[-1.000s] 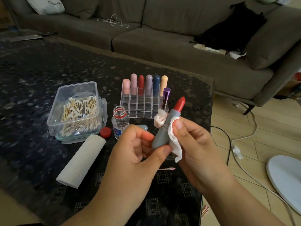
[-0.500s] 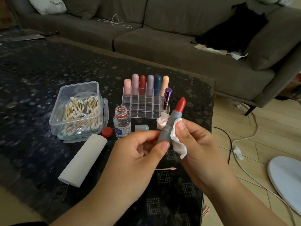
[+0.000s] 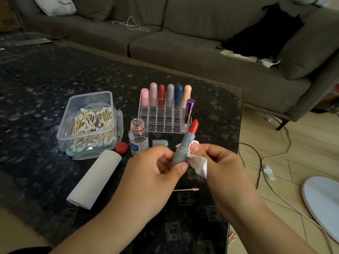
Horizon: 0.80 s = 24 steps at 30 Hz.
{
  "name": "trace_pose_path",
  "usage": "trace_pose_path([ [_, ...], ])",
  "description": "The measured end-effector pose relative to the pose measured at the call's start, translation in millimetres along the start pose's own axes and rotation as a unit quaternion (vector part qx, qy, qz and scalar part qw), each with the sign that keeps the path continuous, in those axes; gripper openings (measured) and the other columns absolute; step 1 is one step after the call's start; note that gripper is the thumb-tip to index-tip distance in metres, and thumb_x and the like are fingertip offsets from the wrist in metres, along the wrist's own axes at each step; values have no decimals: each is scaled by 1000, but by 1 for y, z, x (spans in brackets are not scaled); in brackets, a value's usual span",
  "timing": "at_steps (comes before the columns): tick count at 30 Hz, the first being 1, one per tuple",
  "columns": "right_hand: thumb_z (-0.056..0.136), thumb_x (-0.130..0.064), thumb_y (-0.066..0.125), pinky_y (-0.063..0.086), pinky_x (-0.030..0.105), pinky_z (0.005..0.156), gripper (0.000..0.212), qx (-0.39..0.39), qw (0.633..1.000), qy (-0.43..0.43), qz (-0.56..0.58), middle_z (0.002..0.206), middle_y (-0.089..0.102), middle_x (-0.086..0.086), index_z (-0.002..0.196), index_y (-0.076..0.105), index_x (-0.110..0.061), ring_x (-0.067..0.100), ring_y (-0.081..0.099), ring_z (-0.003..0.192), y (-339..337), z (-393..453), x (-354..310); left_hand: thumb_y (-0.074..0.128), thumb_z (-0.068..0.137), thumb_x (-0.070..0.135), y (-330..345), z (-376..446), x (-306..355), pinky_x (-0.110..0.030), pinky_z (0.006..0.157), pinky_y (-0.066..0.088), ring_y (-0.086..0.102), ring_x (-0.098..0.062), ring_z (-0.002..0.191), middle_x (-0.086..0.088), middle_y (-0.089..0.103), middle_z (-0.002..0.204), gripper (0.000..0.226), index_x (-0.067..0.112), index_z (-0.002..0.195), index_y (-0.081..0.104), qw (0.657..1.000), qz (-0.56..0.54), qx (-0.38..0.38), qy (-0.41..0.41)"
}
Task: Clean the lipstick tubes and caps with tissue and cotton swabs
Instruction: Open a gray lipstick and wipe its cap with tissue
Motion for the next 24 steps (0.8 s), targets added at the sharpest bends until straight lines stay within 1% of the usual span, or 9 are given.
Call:
trace_pose_path([
  [3, 82, -33, 66, 50, 27, 67, 20, 16, 1000, 10, -23, 75, 73, 0, 79, 76, -16, 8, 65, 68, -5, -1, 1, 73, 75, 30, 3, 3, -5, -9, 58, 44, 60, 3, 66, 14, 65, 67, 7, 29, 78, 67, 999, 52, 11, 1],
  [5, 83, -30, 67, 44, 20, 63, 15, 25, 999, 6, -44, 71, 72, -5, 77, 76, -19, 0, 61, 61, -8, -1, -2, 73, 77, 31, 6, 4, -7, -9, 59, 45, 59, 4, 70, 14, 65, 70, 10, 31, 84, 67, 996, 88, 8, 8],
  [8, 82, -27, 69, 43, 14, 56, 15, 28, 998, 0, -57, 67, 71, -8, 70, 75, -23, -3, 60, 58, -14, 0, -5, 71, 80, 31, 10, 7, -8, -7, 60, 43, 58, 7, 73, 14, 64, 72, 15, 35, 92, 66, 994, 109, 4, 19],
  [10, 82, -25, 69, 44, 10, 54, 16, 25, 998, 4, -50, 70, 73, -8, 68, 76, -25, -2, 62, 60, -18, 1, -6, 70, 81, 28, 10, 11, -13, -6, 62, 42, 57, 8, 72, 14, 64, 71, 13, 36, 88, 64, 996, 95, 1, 1],
  [12, 83, -25, 68, 45, 9, 54, 14, 25, 998, 16, -47, 76, 74, -8, 71, 77, -25, -2, 65, 66, -24, 3, -6, 71, 81, 27, 11, 16, -20, -9, 61, 45, 60, 6, 72, 13, 66, 72, 11, 34, 85, 63, 997, 76, 0, -23],
  [15, 84, -27, 68, 48, 12, 58, 13, 43, 996, 40, -68, 80, 74, -8, 76, 78, -23, 1, 66, 72, -38, 5, -2, 73, 79, 25, 14, 22, -28, -9, 63, 43, 62, 3, 72, 15, 68, 76, 15, 31, 91, 67, 996, 79, -2, -36],
  [17, 84, -29, 68, 48, 12, 57, 16, 60, 992, 42, -105, 73, 72, -12, 70, 76, -27, -3, 63, 66, -48, 6, -2, 74, 78, 24, 18, 25, -28, -7, 65, 40, 62, 3, 75, 16, 66, 78, 16, 31, 91, 66, 994, 108, 1, -28],
  [20, 84, -28, 68, 43, 5, 48, 25, 71, 986, 21, -148, 61, 67, -21, 60, 69, -34, -10, 59, 58, -55, 5, -7, 75, 78, 24, 23, 27, -29, -8, 67, 39, 60, 0, 80, 17, 64, 82, 21, 33, 87, 59, 988, 152, 7, -15],
  [24, 85, -30, 67, 43, 7, 51, 21, 57, 978, 5, -202, 65, 66, -25, 64, 66, -37, -9, 60, 65, -56, 2, -9, 75, 78, 25, 33, 30, -34, -9, 67, 40, 59, -3, 81, 17, 61, 81, 21, 29, 87, 56, 985, 173, 15, -8],
])
Point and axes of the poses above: each hand's wrist, its own z-axis towards the middle knuckle, its own y-axis out of the palm, x = y × z, the point moved 8 cm from there along z, towards the middle knuckle
